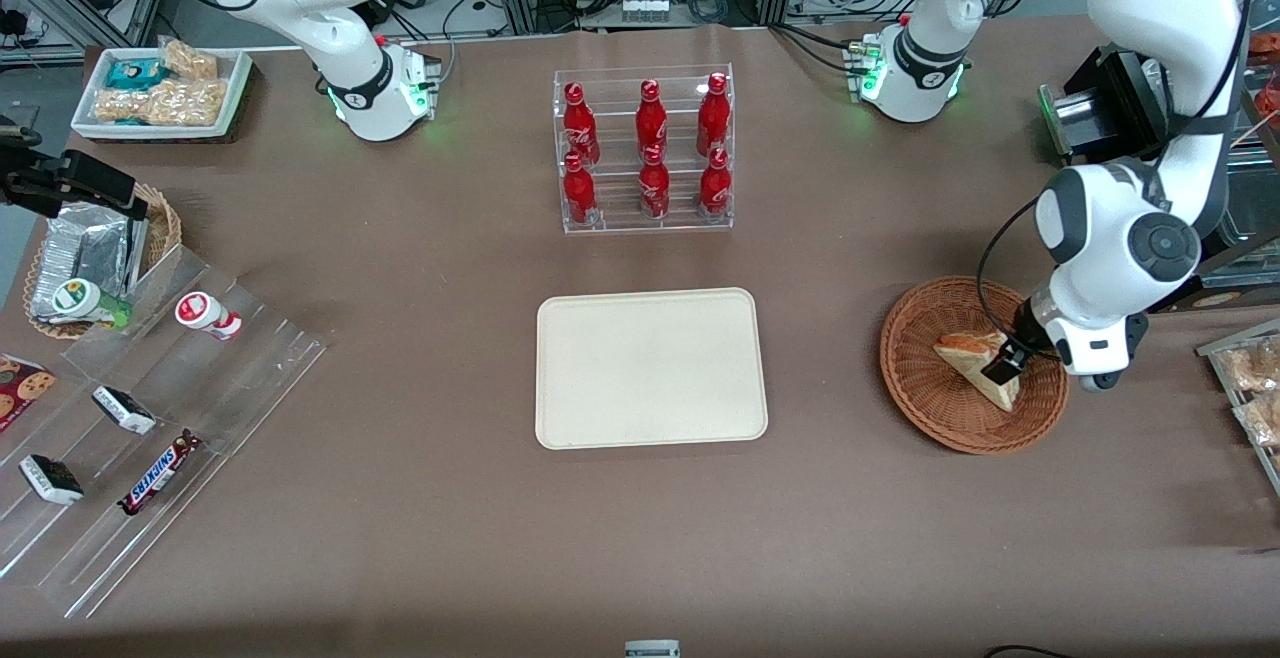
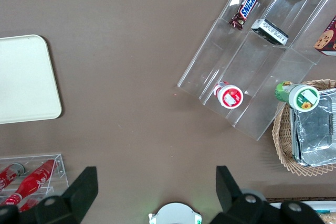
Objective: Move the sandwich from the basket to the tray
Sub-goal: 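Close the left gripper on the sandwich and lift it from the basket, then carry the sandwich with the left gripper over the cream tray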
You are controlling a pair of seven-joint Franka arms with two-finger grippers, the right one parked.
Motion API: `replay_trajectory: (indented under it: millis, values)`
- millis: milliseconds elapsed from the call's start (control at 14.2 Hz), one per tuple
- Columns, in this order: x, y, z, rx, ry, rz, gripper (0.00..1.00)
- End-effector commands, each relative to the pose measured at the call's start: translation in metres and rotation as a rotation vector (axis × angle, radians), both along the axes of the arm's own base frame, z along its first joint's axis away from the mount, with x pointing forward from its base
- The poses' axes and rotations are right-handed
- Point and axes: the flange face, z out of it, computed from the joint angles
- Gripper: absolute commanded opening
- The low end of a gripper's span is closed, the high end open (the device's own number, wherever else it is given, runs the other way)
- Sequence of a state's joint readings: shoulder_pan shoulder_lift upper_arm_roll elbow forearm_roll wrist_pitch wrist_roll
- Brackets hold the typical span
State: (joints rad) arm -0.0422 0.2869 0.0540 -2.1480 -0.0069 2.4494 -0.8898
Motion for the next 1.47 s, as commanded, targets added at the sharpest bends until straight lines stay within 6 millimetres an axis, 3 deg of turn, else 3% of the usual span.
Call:
replay_trajectory:
  millis: [0,140,211,351,561,772,912,1193,1404]
  values:
    - [0.004,-0.005,-0.010,0.001,-0.005,0.075,0.47]
    - [0.006,-0.007,-0.004,-0.001,-0.008,0.095,0.15]
    - [0.011,-0.010,0.005,-0.002,-0.014,0.094,0.10]
    - [0.026,-0.025,0.032,-0.004,0.038,0.074,0.09]
    - [0.049,-0.071,0.078,-0.009,0.087,0.000,0.09]
    - [0.060,-0.145,0.085,-0.002,0.092,-0.116,0.09]
    - [0.056,-0.199,0.074,-0.009,0.097,-0.191,0.09]
    - [0.042,-0.327,0.048,-0.024,0.089,-0.376,0.09]
    - [0.025,-0.412,0.034,-0.041,0.064,-0.599,0.09]
